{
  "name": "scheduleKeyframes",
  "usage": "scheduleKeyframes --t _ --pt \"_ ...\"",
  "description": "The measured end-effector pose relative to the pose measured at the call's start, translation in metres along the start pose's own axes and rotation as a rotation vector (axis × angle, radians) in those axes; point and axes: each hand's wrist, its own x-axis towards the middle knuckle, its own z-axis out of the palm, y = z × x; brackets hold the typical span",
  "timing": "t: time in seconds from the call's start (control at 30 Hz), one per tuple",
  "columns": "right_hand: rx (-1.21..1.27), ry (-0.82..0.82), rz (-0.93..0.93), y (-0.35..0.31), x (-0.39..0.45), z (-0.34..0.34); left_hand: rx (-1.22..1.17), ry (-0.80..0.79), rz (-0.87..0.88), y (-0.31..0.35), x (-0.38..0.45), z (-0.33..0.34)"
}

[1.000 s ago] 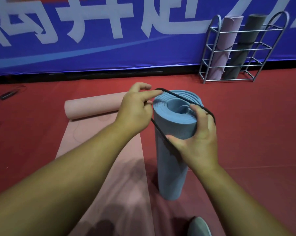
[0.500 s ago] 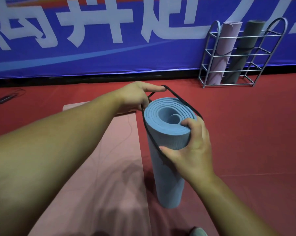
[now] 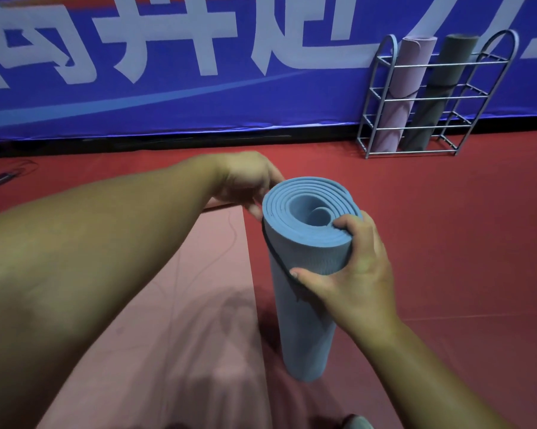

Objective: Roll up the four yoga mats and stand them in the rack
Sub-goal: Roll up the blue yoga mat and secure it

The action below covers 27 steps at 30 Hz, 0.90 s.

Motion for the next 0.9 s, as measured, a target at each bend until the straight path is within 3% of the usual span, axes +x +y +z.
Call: scheduleKeyframes --t 0.1,0.23,0.37,0.5,0.63,0.77,0.9 --pt "0.012 -0.003 0.045 0.0 0.003 -0.006 -0.086 0.007 0.042 -0.028 -0.006 0.024" --pt "0.057 0.0 0.112 0.004 0.008 -0.012 -0.396 0.213 0.184 -0.046 -0.019 0.062" --pt "0.15 -0.033 0.132 0.001 0.008 -0.01 -0.679 0.32 0.189 -0.063 -0.031 0.087" --pt "0.284 -0.144 0.23 0.007 0.008 -0.011 -0.745 0.437 0.175 -0.07 -0.033 0.108" --pt "0.732 -0.046 0.509 0.025 0.011 -0.014 -0.868 0.519 0.149 -0.079 -0.035 0.12" --pt "0.495 -0.029 0.606 0.028 0.01 -0.012 -0.878 0.526 0.148 -0.083 -0.035 0.121" --pt "0.605 -0.01 0.741 0.032 0.013 -0.014 -0.893 0.548 0.114 -0.079 -0.031 0.122"
